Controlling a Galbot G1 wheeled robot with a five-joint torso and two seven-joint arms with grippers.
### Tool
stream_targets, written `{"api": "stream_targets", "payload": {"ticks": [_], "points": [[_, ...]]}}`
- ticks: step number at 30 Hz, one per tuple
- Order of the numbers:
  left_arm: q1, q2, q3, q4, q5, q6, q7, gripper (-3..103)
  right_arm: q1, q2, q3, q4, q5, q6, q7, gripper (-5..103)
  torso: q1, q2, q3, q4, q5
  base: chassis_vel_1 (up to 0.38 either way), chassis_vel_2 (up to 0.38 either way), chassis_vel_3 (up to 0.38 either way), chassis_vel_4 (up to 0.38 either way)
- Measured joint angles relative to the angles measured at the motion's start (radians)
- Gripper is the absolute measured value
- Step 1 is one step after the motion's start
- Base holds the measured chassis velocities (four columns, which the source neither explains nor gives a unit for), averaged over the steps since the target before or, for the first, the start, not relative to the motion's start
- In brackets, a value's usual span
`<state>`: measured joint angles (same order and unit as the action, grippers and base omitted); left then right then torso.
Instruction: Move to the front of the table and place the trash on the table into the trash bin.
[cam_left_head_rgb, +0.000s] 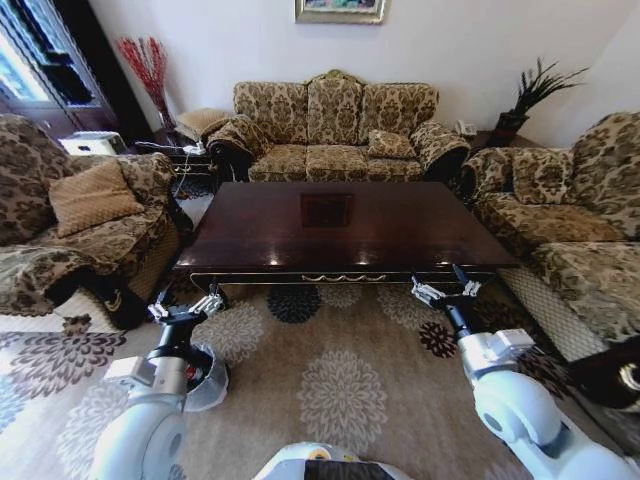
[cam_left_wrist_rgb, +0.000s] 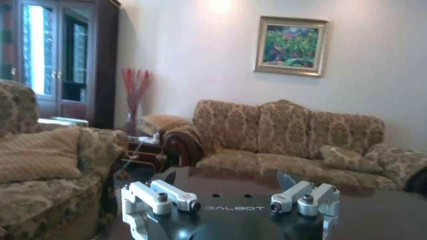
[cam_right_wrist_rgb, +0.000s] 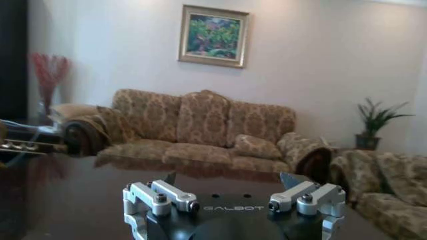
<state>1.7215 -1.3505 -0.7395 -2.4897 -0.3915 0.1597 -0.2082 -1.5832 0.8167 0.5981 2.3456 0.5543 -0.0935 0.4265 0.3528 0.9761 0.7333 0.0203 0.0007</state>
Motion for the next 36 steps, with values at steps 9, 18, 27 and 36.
{"api": "stream_targets", "payload": {"ticks": [9,18,27,36], "points": [[-0.012,0.019,0.036,-0.010,-0.005,0.085,0.016,100,-0.178,0.149,0.080,0.091,-0.114,-0.045,0.005,100,0.000,0.000,0.000,0.0000,-0.0010,0.000,0.000,0.000,0.000],[-0.032,0.063,0.035,0.002,-0.009,0.074,0.012,100,-0.183,0.194,0.073,0.092,-0.219,-0.030,0.016,100,0.000,0.000,0.000,0.0001,-0.0008,0.000,0.000,0.000,0.000],[-0.032,0.063,0.034,0.003,-0.009,0.072,0.011,100,-0.181,0.193,0.073,0.090,-0.219,-0.028,0.017,100,0.000,0.000,0.000,0.0001,-0.0007,0.000,0.000,0.000,0.000],[-0.032,0.062,0.033,0.004,-0.008,0.071,0.011,100,-0.180,0.192,0.072,0.088,-0.216,-0.027,0.017,100,0.000,0.000,0.000,0.0001,-0.0007,0.000,0.000,0.000,0.000]]}}
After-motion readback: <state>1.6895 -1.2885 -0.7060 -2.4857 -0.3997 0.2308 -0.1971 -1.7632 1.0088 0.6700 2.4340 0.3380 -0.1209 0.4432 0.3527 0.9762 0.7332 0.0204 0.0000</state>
